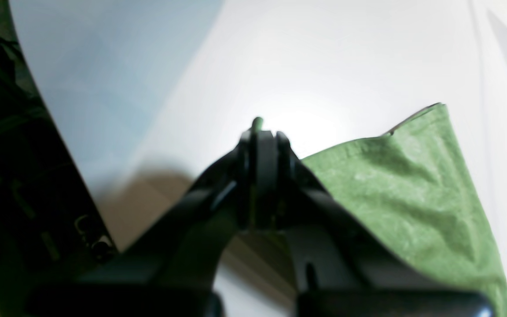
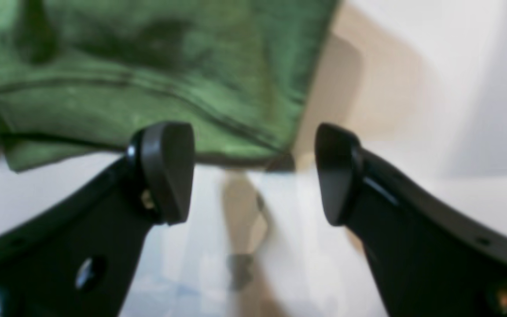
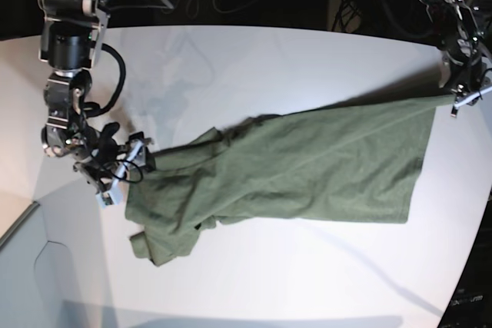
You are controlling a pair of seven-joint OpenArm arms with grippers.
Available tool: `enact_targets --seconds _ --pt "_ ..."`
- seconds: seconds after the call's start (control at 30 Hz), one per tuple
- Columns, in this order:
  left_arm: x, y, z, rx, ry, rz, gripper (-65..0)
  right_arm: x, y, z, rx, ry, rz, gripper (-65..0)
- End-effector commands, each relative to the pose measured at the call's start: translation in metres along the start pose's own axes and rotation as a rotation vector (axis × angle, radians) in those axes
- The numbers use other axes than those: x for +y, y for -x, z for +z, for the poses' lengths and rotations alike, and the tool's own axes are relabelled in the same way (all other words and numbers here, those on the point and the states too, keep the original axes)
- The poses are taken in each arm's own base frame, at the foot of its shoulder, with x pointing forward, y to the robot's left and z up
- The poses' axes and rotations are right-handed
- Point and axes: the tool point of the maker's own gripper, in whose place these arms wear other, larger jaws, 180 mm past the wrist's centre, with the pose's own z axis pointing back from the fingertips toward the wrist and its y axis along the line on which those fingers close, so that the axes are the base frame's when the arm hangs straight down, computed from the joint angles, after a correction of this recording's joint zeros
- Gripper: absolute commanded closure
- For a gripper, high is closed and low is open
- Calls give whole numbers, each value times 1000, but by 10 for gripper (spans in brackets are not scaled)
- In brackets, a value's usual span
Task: Layout the t-shirt on the table in an organized manner, then fold the t-shirt properly
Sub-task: 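Pull the shirt taut between both grippers, right gripper moving away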
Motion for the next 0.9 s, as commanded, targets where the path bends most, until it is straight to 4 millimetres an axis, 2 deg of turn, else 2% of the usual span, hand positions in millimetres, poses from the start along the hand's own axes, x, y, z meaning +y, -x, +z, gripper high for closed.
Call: enact_targets --seconds 0.0,0.17,0.23,0.27,0.33,0.37,0.43,0.5,0.67,0.73,0.87 --pt "-5 -15 0 -45 16 -12 0 -6 -22 3 -60 3 4 -436" --pt "-4 -15 1 -45 15 -13 0 4 -31 -1 -123 -20 -2 -411" --pt "-4 -15 1 -46 16 -13 0 7 -30 -2 -130 -30 -5 -308" --pt "-4 -15 1 -46 16 -13 0 9 -29 -2 -129 -36 -2 -234" --pt "-4 -15 1 -45 15 -13 0 8 -27 -1 -125 -34 -4 -39" --pt "-4 -15 1 -45 15 -13 0 8 -22 -1 -116 -33 -7 0" --pt "-4 -15 1 -46 16 -13 0 5 -14 8 -96 -14 18 -10" --pt "-4 -15 1 -45 15 -14 0 4 -9 24 -87 17 70 0" --pt "-6 -18 3 -53 22 -16 0 9 -15 90 -118 128 231 0" --pt "-6 -13 9 -50 25 -8 0 7 -18 117 -132 186 263 0" --pt "-13 -18 20 -69 47 -9 0 0 -22 161 -146 296 285 0"
